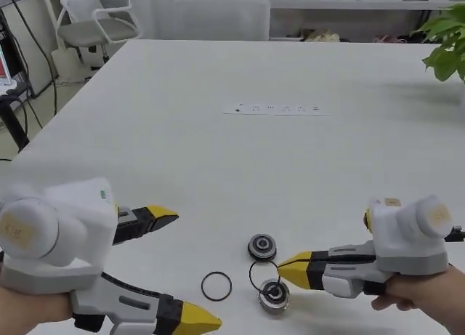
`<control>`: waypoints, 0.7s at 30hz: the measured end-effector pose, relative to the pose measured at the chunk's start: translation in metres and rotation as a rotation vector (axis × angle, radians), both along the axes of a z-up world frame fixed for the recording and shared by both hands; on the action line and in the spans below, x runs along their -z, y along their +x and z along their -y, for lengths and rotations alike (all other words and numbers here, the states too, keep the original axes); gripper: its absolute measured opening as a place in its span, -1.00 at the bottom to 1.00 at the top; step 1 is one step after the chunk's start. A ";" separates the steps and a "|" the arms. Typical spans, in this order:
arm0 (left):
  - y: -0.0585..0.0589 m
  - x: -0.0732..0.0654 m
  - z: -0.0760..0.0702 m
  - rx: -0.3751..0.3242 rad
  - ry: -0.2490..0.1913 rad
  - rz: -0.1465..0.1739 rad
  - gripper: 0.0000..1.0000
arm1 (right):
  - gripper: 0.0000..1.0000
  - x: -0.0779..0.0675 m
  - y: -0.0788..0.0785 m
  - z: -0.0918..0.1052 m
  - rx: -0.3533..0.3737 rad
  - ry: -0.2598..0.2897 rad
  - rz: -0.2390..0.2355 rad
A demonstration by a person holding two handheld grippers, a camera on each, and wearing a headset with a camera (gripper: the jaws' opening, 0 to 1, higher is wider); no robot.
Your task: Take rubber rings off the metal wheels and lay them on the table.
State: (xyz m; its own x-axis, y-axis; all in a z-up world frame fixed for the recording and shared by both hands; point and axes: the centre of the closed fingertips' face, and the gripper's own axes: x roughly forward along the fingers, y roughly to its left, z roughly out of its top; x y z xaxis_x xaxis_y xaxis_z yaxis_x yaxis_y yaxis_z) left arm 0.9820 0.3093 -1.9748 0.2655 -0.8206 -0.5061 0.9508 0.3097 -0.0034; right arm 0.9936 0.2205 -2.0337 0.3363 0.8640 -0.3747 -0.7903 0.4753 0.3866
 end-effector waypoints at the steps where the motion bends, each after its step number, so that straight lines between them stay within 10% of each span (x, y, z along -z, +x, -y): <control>1: 0.000 -0.001 -0.001 -0.004 -0.002 0.000 0.76 | -1.00 -0.001 0.001 -0.001 -0.004 0.000 0.001; 21: 0.003 -0.003 -0.019 -0.050 0.016 0.018 0.78 | -1.00 -0.002 0.006 -0.038 -0.118 -0.037 0.002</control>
